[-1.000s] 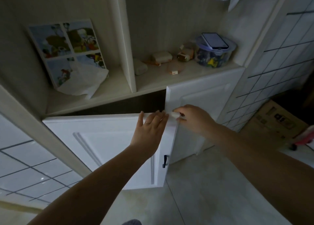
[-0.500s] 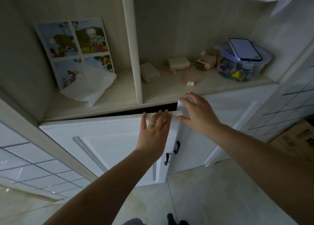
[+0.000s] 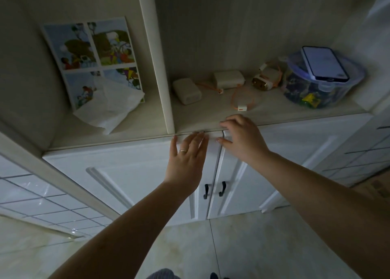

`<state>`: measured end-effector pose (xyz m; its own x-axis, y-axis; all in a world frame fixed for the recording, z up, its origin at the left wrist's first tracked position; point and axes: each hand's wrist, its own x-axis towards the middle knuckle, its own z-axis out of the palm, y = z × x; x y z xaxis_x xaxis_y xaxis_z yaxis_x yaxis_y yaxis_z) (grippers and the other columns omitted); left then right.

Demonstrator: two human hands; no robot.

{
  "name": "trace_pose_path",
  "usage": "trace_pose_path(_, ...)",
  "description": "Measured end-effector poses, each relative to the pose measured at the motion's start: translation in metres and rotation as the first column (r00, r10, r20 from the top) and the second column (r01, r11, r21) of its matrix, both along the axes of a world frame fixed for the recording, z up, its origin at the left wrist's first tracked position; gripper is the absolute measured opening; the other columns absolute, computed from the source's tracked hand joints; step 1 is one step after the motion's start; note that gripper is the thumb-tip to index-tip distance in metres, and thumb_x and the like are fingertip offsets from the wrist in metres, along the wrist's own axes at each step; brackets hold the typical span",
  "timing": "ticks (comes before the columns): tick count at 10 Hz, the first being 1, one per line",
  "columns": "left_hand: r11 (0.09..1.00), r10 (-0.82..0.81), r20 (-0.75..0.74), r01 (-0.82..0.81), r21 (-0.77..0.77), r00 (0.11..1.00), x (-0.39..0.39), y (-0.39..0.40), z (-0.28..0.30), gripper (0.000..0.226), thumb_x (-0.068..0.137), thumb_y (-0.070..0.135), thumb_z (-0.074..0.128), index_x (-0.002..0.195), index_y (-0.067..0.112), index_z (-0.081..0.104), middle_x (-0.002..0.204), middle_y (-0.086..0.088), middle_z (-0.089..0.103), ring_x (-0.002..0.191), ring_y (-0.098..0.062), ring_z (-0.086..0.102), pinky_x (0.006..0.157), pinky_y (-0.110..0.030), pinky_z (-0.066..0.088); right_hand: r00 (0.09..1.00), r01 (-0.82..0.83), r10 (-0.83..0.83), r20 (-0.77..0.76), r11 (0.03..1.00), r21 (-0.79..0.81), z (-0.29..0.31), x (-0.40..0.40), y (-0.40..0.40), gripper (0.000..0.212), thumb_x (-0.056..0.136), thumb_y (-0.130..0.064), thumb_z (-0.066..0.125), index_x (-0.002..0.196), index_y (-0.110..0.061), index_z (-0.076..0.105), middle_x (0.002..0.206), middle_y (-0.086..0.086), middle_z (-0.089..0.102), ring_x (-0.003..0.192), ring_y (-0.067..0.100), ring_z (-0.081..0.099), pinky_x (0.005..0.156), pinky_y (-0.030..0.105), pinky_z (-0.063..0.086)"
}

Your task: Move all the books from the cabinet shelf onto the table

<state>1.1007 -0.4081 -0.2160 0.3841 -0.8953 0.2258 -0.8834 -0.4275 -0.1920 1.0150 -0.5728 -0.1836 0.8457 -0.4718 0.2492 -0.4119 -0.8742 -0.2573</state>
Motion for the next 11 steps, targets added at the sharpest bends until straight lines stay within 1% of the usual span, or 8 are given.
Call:
trace_pose_path(2, 0.999, -0.021, -0.004, 0.020, -0.049, 1.000, 0.002, -0.001, -0.005, 0.075, 0.066, 0.013, 0.046, 0.142, 0.008, 0.040, 0.142, -0.011, 0.049, 0.131, -0.029, 0.046, 0.107, -0.059, 0.032, 0.995, -0.016, 0.018, 0.096, 0.999, -0.028, -0.010, 0.001, -0.005, 0.044, 0.067, -0.028, 0.081, 0.103, -0.006, 0.068, 0.102, 0.015, 0.063, 0.095, 0.036, 0.062, 0.085, 0.041, 0.048)
trace_pose_path(3, 0.999, -0.019, -0.010, 0.019, -0.036, 1.000, 0.002, -0.001, -0.005, 0.075, 0.067, 0.013, 0.046, 0.142, 0.008, 0.039, 0.143, -0.011, 0.047, 0.132, -0.029, 0.045, 0.107, -0.060, 0.031, 0.994, -0.022, 0.025, 0.105, 0.999, -0.034, -0.011, 0.001, -0.005, 0.044, 0.066, -0.028, 0.081, 0.102, -0.006, 0.068, 0.100, 0.015, 0.063, 0.093, 0.036, 0.062, 0.083, 0.042, 0.049)
trace_pose_path(5, 1.000, -0.016, -0.020, 0.016, -0.025, 1.000, 0.003, 0.000, -0.002, 0.076, 0.065, 0.016, 0.047, 0.141, 0.008, 0.041, 0.141, -0.012, 0.050, 0.130, -0.030, 0.047, 0.106, -0.060, 0.033, 0.997, -0.011, 0.013, 0.082, 1.000, -0.029, -0.010, 0.001, -0.003, 0.044, 0.070, -0.029, 0.079, 0.106, -0.007, 0.067, 0.104, 0.014, 0.062, 0.098, 0.035, 0.060, 0.086, 0.043, 0.049)
trace_pose_path(7, 1.000, -0.004, -0.070, 0.003, -0.013, 0.998, 0.001, 0.000, 0.003, 0.083, 0.064, 0.021, 0.066, 0.141, 0.010, 0.040, 0.143, -0.010, 0.048, 0.133, -0.029, 0.044, 0.109, -0.058, 0.026, 0.999, 0.027, -0.026, 0.044, 1.000, -0.016, -0.004, 0.002, 0.004, 0.045, 0.077, -0.030, 0.073, 0.114, -0.007, 0.064, 0.114, 0.015, 0.059, 0.108, 0.034, 0.055, 0.094, 0.044, 0.043)
trace_pose_path(8, 1.000, -0.018, -0.142, 0.021, 0.015, 0.990, 0.000, 0.002, 0.008, 0.080, 0.080, 0.028, 0.058, 0.149, 0.014, 0.020, 0.156, -0.007, 0.026, 0.145, -0.026, 0.021, 0.115, -0.054, 0.003, 0.999, 0.042, -0.042, -0.003, 0.999, -0.004, 0.001, 0.004, 0.008, 0.048, 0.081, -0.031, 0.068, 0.122, -0.009, 0.059, 0.123, 0.014, 0.055, 0.116, 0.032, 0.051, 0.100, 0.043, 0.039)
trace_pose_path(9, 0.998, -0.047, -0.204, 0.052, 0.020, 0.978, 0.004, 0.004, 0.012, 0.077, 0.090, 0.036, 0.046, 0.151, 0.017, 0.005, 0.161, -0.003, 0.005, 0.148, -0.021, -0.001, 0.115, -0.049, -0.011, 0.993, 0.063, -0.058, -0.102, 0.997, 0.040, 0.008, 0.002, 0.015, 0.056, 0.083, -0.036, 0.065, 0.131, -0.013, 0.051, 0.134, 0.011, 0.049, 0.125, 0.029, 0.045, 0.105, 0.042, 0.035)
trace_pose_path(10, 0.994, -0.105, -0.311, 0.086, -0.074, 0.945, 0.006, 0.016, 0.013, 0.071, 0.092, 0.037, 0.048, 0.151, 0.019, 0.012, 0.160, -0.002, 0.009, 0.148, -0.020, -0.001, 0.118, -0.043, -0.008, 0.994, 0.035, -0.027, -0.103, 0.996, 0.076, 0.008, -0.011, 0.029, 0.061, 0.084, -0.038, 0.064, 0.137, -0.016, 0.043, 0.140, 0.008, 0.042, 0.129, 0.026, 0.041, 0.108, 0.040, 0.034)
trace_pose_path(11, 0.980, -0.155, -0.481, 0.074, -0.184, 0.863, 0.001, 0.037, 0.011, 0.064, 0.092, 0.032, 0.052, 0.149, 0.022, 0.023, 0.158, 0.001, 0.020, 0.147, -0.020, 0.010, 0.118, -0.036, 0.008, 0.998, 0.043, -0.033, -0.054, 0.979, 0.199, 0.005, -0.027, 0.050, 0.062, 0.085, -0.034, 0.064, 0.140, -0.019, 0.038, 0.144, 0.004, 0.035, 0.132, 0.021, 0.036, 0.105, 0.035, 0.038)
